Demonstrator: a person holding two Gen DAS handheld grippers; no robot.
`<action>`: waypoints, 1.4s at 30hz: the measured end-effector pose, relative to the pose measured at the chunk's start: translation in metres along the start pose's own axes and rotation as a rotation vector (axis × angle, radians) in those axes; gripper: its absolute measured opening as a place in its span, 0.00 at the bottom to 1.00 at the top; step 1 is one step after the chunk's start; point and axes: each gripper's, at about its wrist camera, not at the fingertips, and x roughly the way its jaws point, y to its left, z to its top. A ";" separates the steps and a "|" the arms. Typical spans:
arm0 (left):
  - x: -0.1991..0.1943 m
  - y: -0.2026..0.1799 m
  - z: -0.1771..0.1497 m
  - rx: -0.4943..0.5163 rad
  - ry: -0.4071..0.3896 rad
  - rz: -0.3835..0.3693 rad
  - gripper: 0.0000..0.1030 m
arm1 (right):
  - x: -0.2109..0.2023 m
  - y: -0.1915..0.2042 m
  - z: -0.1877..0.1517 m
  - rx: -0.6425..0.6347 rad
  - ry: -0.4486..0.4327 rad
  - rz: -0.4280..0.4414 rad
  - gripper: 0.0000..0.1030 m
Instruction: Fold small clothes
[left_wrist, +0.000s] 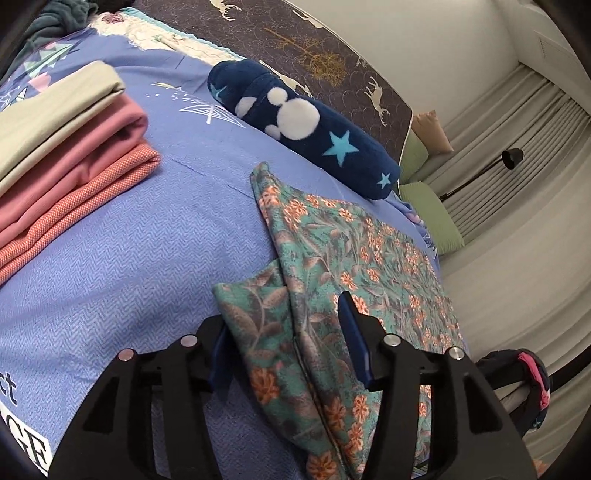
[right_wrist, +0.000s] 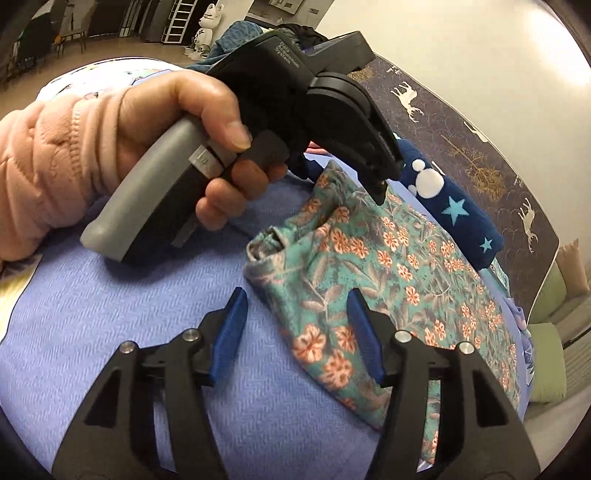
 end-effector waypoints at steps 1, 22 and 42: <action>0.001 0.000 0.001 -0.002 0.004 0.001 0.51 | 0.002 -0.001 0.001 0.004 0.004 0.000 0.56; 0.018 -0.036 0.036 0.046 0.012 0.065 0.08 | -0.011 -0.043 0.007 0.222 -0.076 0.063 0.09; 0.039 -0.142 0.051 0.090 0.009 0.136 0.08 | -0.063 -0.128 -0.032 0.526 -0.206 0.053 0.07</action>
